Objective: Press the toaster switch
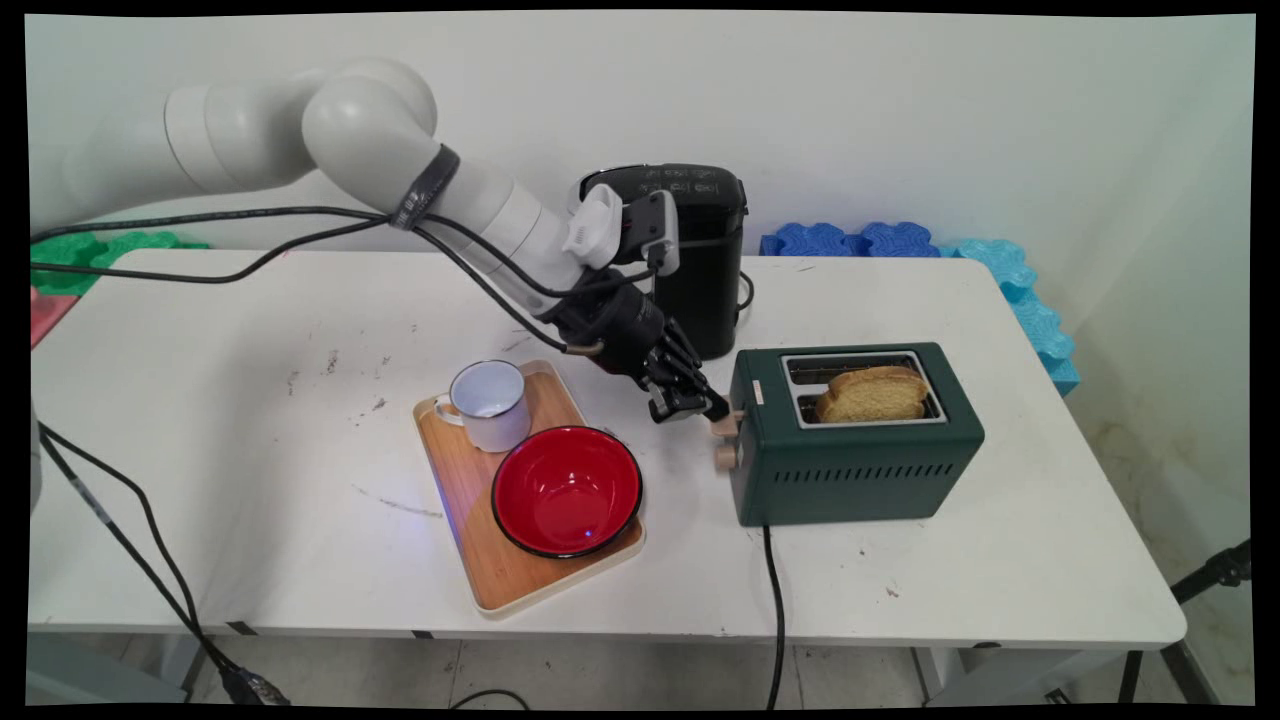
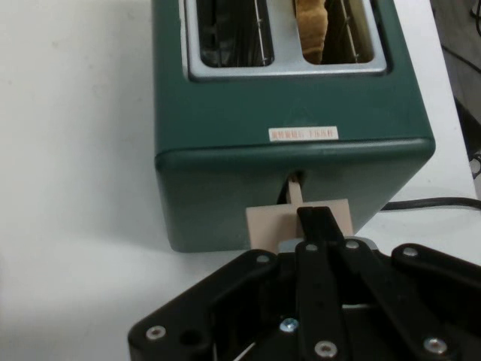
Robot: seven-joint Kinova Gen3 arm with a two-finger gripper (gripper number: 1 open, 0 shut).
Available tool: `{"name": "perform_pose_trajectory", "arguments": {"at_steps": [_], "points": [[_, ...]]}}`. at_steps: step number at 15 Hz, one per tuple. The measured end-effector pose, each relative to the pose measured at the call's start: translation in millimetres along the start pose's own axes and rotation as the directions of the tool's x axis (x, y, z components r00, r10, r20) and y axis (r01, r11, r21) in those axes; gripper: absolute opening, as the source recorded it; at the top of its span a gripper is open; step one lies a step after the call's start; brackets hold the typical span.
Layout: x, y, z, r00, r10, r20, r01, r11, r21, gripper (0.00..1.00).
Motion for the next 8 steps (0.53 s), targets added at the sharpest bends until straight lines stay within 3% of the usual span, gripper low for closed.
{"name": "perform_pose_trajectory", "arguments": {"at_steps": [8], "points": [[-9.1, -0.3, 7.1, 0.999, -0.031, -0.013, 0.031, 1.000, 0.004, 0.00]]}}
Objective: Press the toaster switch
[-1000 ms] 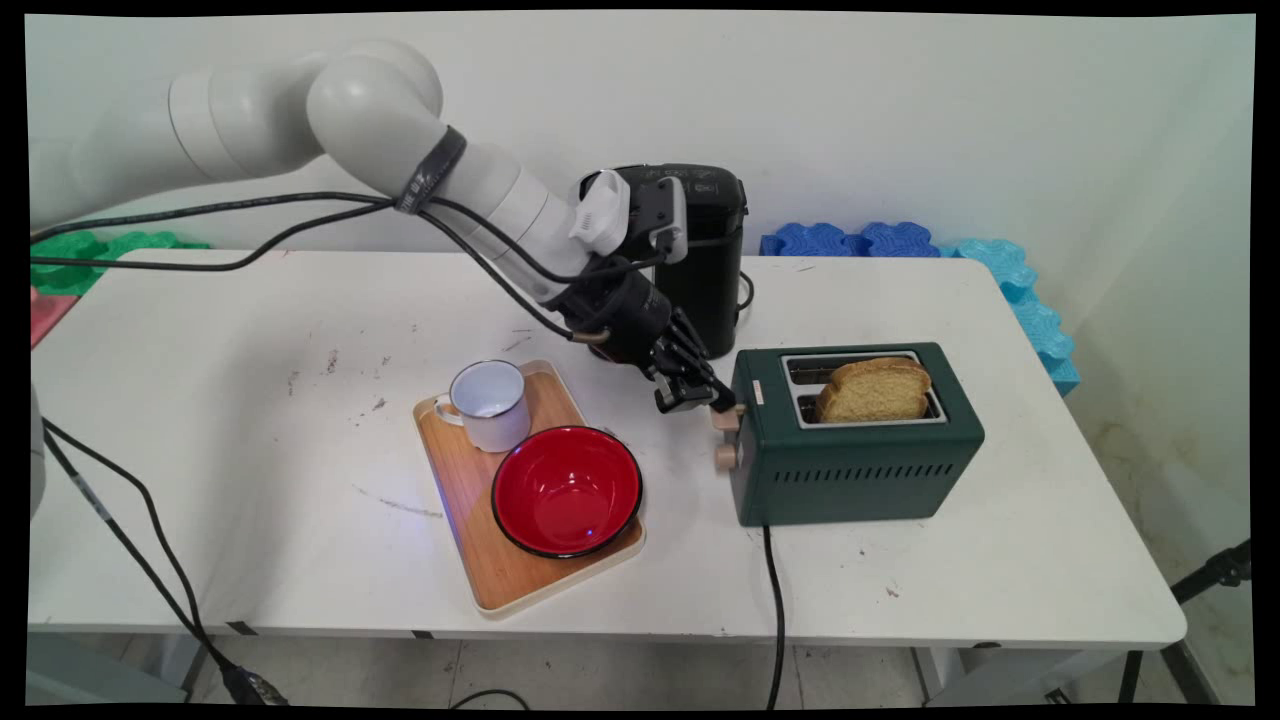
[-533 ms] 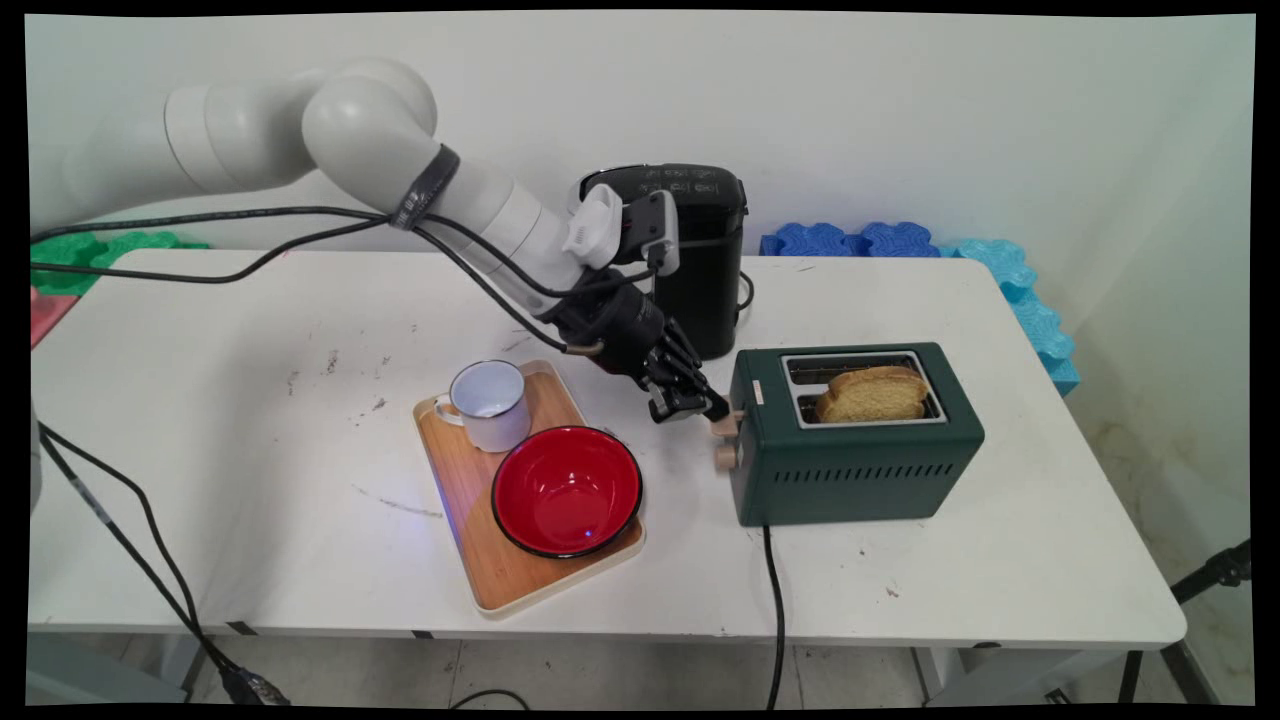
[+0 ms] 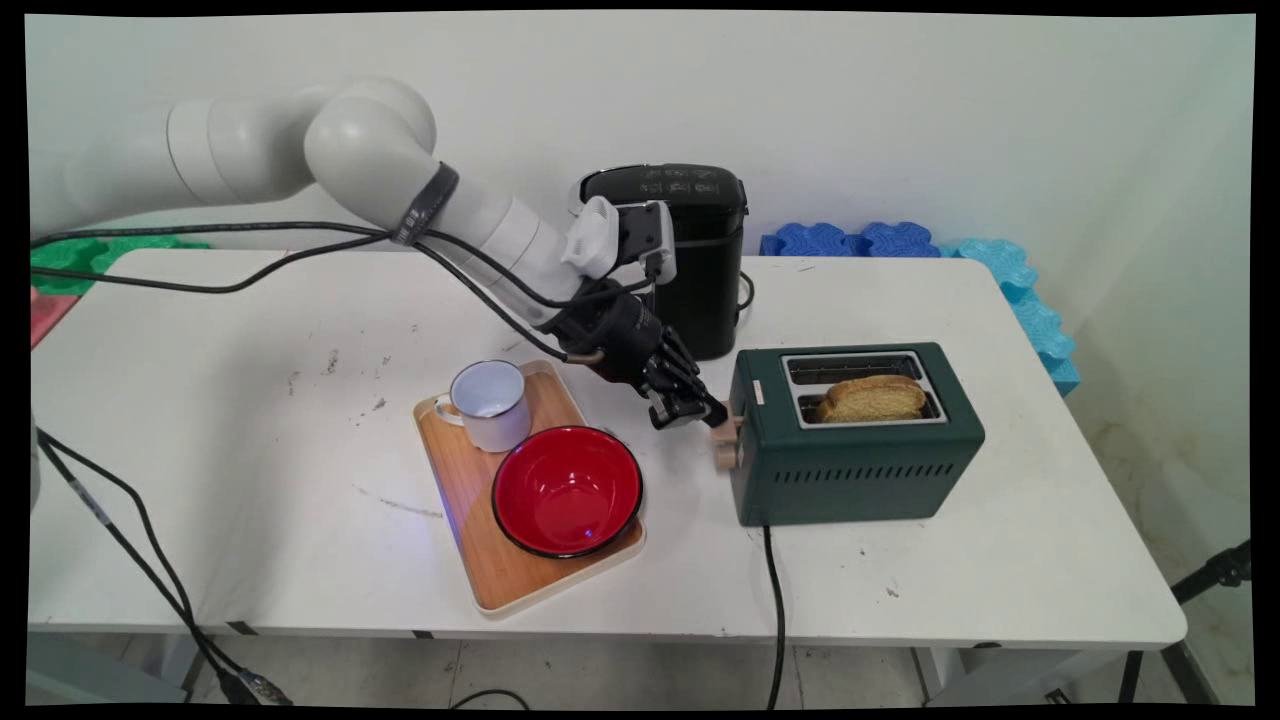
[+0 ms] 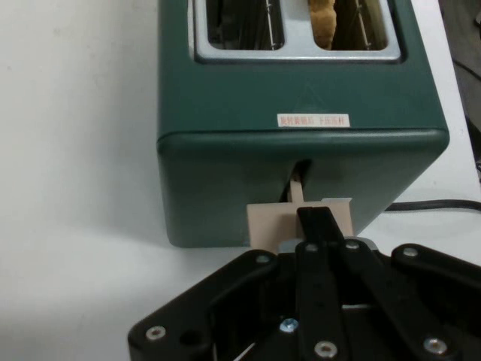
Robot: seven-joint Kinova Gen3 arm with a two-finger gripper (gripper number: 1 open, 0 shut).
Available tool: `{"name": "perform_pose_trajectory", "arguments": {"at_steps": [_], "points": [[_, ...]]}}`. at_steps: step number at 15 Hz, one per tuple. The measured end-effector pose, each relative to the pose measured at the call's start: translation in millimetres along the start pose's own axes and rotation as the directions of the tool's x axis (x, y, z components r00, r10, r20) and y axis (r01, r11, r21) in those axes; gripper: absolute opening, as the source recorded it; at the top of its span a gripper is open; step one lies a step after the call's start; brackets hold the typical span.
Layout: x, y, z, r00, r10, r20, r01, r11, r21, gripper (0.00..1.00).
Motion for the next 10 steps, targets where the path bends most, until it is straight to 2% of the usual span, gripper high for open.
{"name": "perform_pose_trajectory", "arguments": {"at_steps": [10], "points": [[-4.0, -3.3, 9.6, 0.999, -0.043, -0.022, 0.043, 0.999, 0.013, 0.00]]}}
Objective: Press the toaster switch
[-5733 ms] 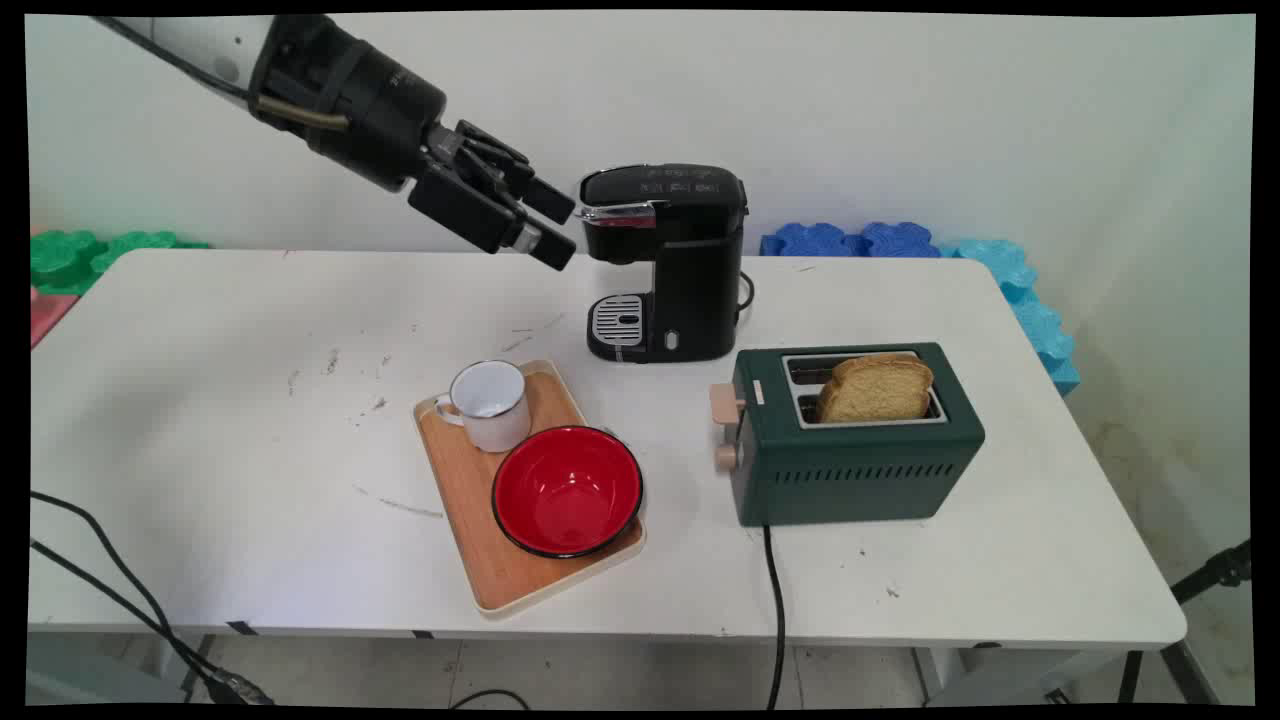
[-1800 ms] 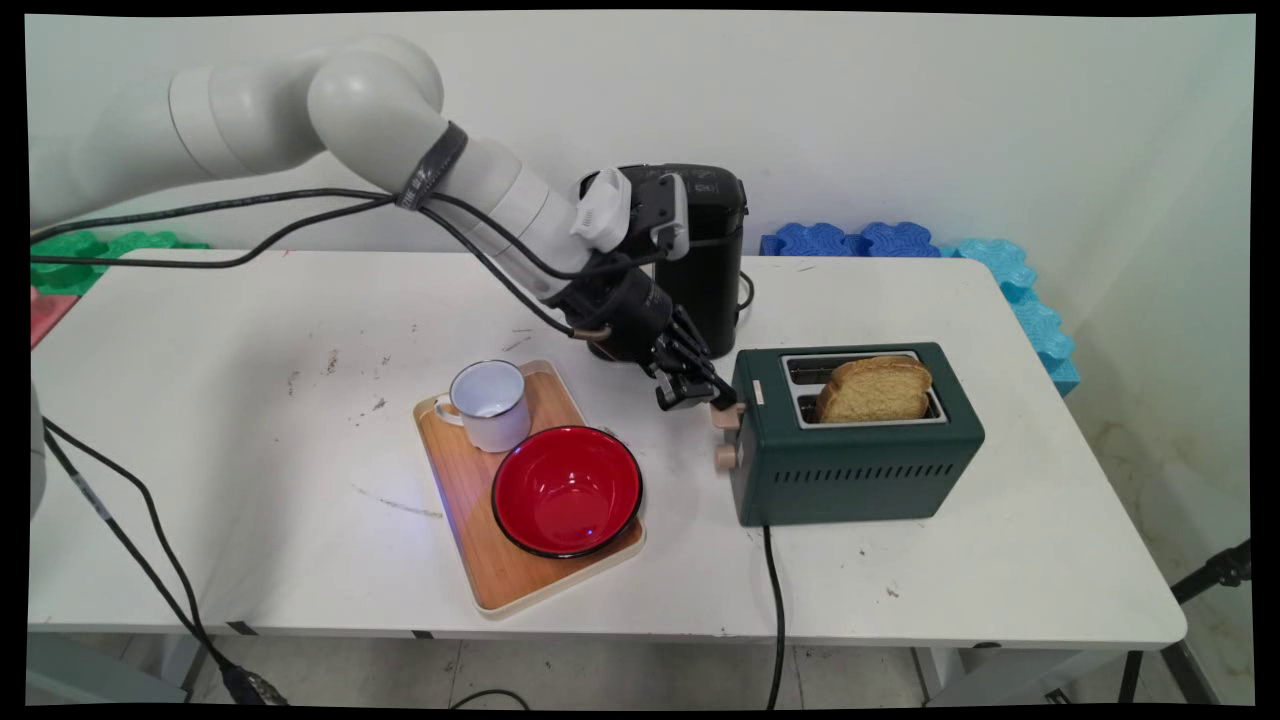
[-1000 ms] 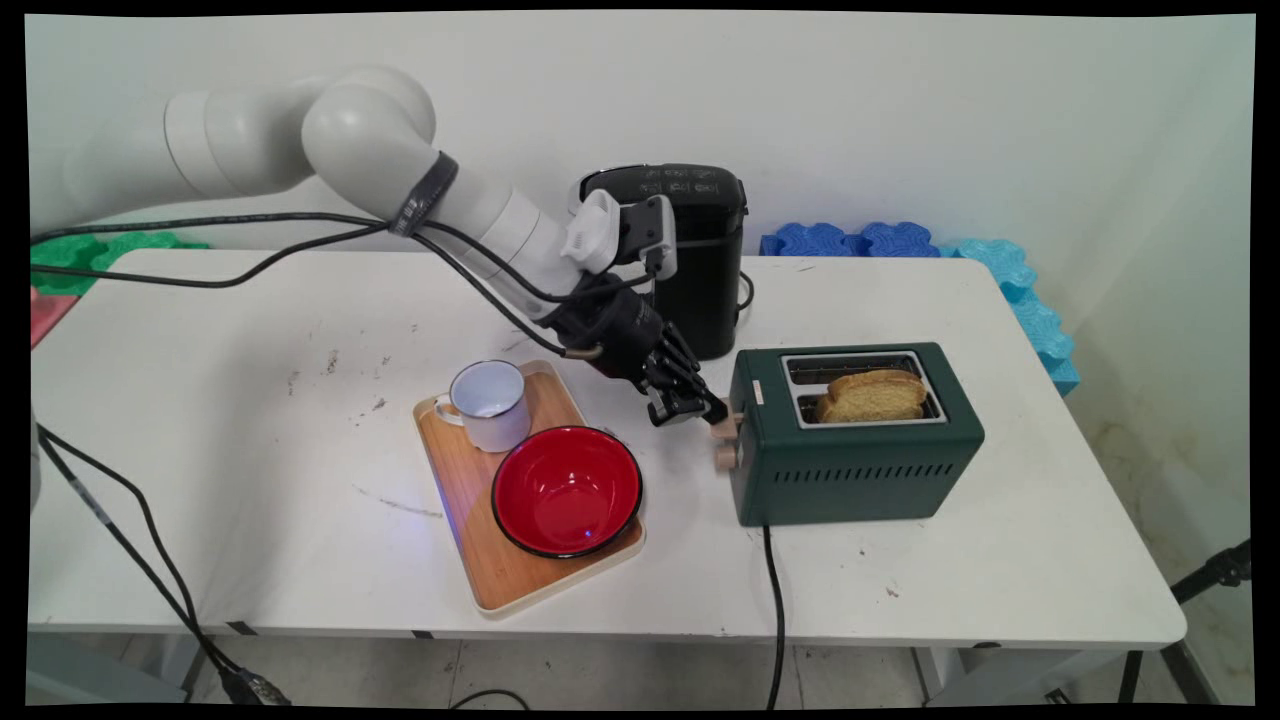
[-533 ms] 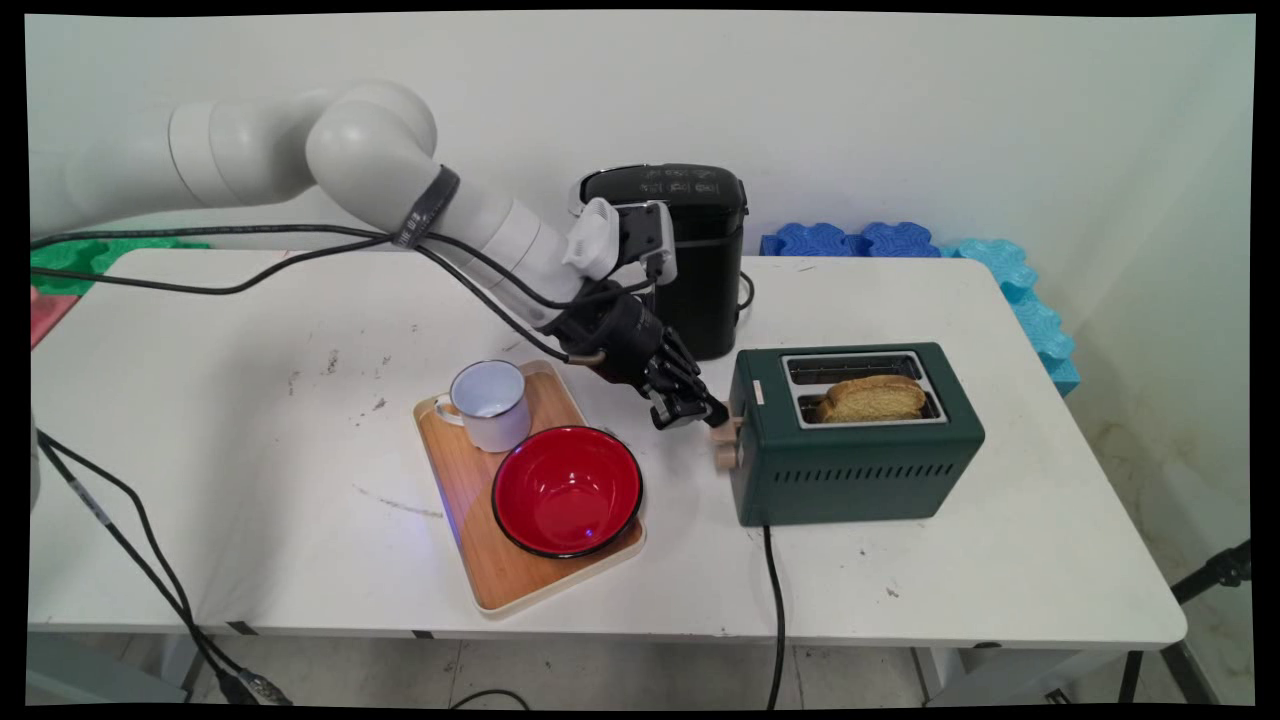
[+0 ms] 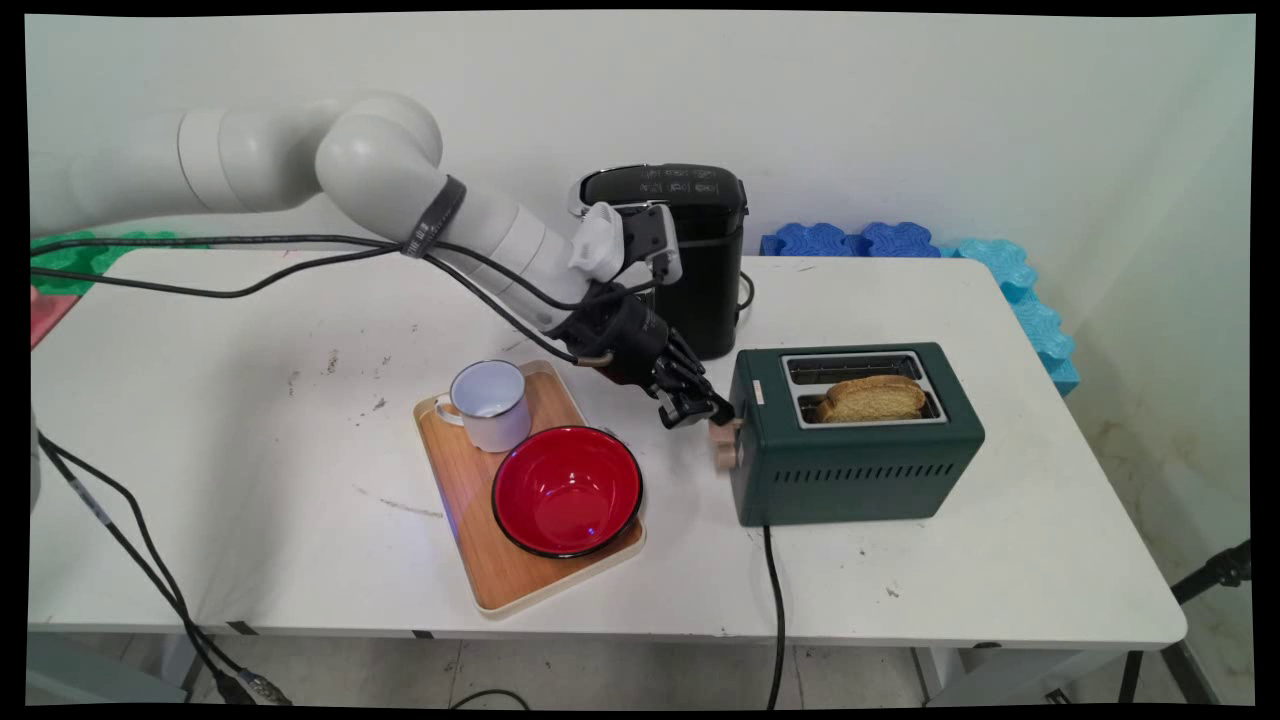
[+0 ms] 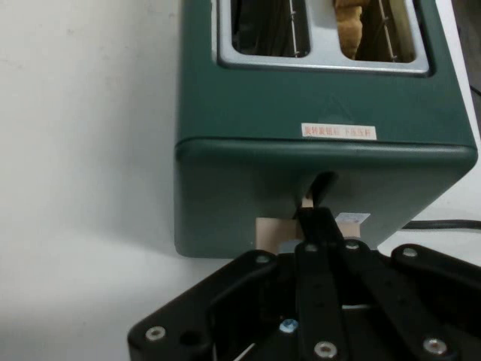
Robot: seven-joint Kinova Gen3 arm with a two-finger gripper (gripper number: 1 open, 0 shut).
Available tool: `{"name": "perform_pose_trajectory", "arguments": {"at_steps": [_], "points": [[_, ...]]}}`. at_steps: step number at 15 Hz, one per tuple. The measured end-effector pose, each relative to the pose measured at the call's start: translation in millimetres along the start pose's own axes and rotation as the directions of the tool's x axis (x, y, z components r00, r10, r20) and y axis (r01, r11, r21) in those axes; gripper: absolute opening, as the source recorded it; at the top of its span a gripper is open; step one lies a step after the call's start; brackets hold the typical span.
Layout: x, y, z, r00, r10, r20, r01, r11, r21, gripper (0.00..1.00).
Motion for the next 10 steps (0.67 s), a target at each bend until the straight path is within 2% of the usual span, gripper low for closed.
{"name": "perform_pose_trajectory", "arguments": {"at_steps": [10], "points": [[-5.9, 2.7, 8.3, 0.999, -0.038, -0.003, 0.038, 0.999, -0.003, 0.00]]}}
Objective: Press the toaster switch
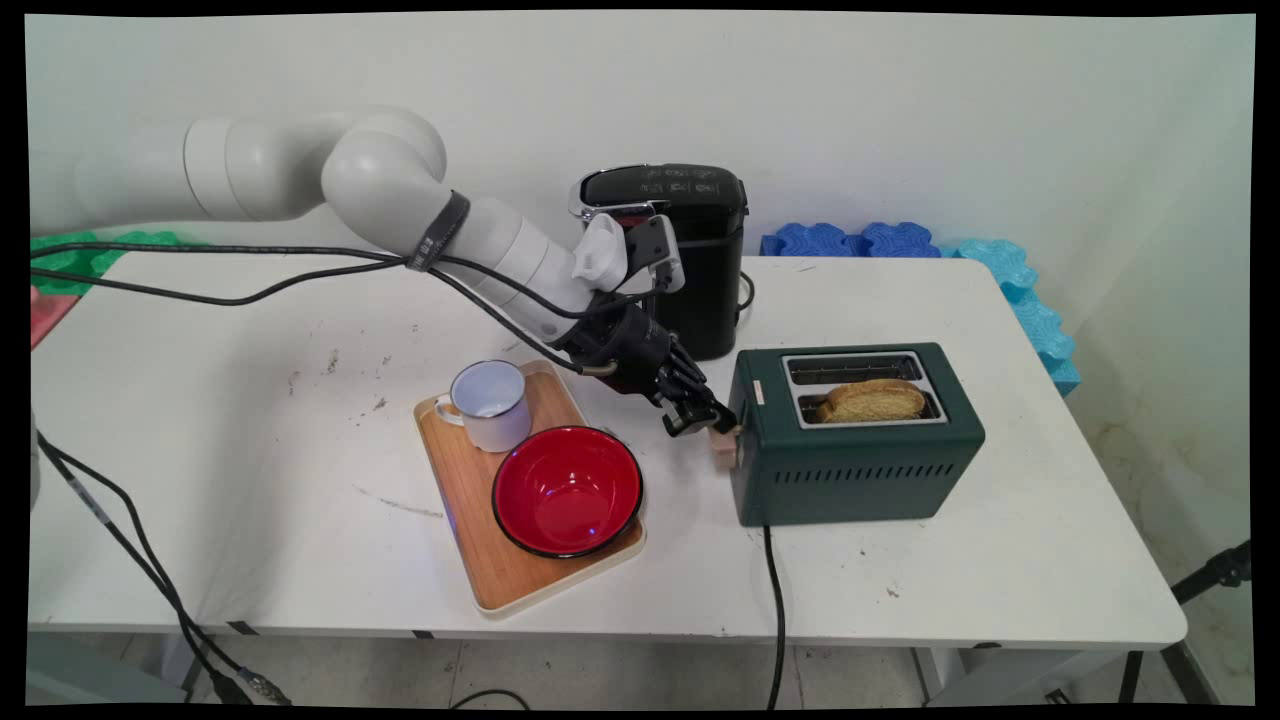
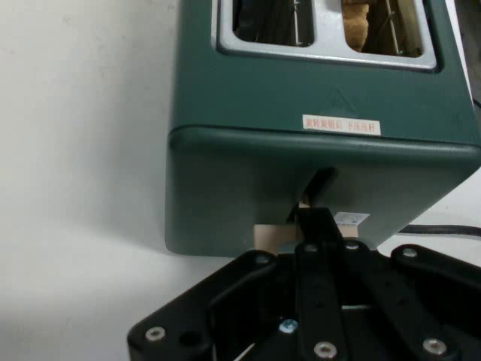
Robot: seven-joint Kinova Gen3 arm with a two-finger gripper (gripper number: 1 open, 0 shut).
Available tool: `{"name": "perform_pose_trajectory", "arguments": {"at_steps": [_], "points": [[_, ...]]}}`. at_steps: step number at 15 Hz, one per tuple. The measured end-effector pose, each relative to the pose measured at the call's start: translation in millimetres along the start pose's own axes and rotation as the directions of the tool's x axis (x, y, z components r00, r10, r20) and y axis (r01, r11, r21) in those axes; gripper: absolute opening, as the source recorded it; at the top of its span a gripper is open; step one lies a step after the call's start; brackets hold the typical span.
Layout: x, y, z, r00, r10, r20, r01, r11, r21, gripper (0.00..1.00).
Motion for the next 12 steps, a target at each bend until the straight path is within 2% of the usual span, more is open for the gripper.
{"name": "perform_pose_trajectory", "arguments": {"at_steps": [12], "points": [[-6.8, -0.8, 4.1, 1.000, -0.017, 0.003, 0.017, 1.000, -0.002, 0.00]]}}
